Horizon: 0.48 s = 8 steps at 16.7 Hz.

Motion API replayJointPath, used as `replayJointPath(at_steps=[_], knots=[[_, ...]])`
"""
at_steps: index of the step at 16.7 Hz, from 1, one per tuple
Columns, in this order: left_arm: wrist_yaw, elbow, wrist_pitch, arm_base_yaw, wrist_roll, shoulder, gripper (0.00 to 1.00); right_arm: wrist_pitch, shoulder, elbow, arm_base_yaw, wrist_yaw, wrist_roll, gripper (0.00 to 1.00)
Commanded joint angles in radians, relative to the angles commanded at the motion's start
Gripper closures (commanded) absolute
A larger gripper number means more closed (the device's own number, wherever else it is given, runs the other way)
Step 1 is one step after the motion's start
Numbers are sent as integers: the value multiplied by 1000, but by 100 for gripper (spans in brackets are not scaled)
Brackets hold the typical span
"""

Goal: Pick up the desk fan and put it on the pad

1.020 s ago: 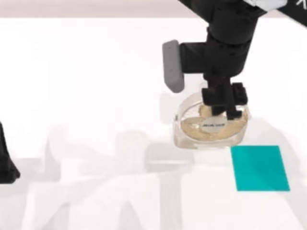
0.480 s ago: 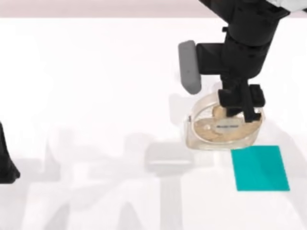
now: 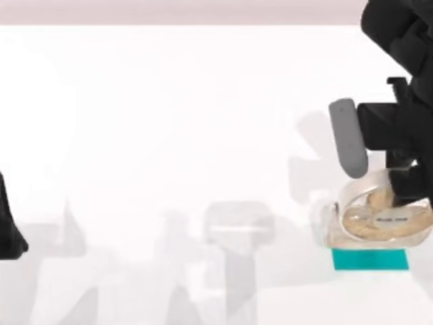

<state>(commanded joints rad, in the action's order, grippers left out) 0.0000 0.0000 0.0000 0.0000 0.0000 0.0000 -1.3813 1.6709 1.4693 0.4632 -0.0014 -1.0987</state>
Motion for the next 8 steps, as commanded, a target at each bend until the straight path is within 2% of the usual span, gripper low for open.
replayJointPath(at_steps=[8], knots=[[0,0,0,0,0,0,0,25,-24,-46,-9,0,-9,100]])
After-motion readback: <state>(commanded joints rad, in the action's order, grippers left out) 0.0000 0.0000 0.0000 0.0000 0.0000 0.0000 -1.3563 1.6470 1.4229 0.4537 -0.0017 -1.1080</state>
